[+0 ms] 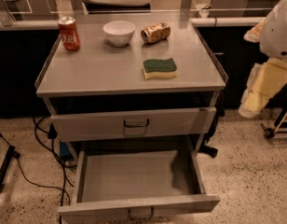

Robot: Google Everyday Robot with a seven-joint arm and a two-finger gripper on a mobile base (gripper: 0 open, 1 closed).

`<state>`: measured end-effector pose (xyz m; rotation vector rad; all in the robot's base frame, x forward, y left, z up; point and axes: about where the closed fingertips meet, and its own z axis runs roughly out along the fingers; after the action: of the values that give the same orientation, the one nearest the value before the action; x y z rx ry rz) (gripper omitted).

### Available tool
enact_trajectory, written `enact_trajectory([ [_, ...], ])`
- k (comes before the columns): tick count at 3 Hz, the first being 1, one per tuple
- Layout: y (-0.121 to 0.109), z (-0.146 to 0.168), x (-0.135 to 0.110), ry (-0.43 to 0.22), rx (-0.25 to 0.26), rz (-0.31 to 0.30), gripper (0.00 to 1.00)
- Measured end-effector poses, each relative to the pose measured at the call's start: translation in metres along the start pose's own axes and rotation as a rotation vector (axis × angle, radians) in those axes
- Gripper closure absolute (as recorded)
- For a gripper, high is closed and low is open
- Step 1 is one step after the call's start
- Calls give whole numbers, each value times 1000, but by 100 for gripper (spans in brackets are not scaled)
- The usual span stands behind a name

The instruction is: Place sponge into middle drawer

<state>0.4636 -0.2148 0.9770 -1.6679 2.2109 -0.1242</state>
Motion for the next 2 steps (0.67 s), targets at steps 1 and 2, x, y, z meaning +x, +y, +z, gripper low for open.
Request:
enact_trajectory([
  [1,-35,20,-12,-54,30,39,0],
  [2,-73,43,-25,-113,24,77,0],
])
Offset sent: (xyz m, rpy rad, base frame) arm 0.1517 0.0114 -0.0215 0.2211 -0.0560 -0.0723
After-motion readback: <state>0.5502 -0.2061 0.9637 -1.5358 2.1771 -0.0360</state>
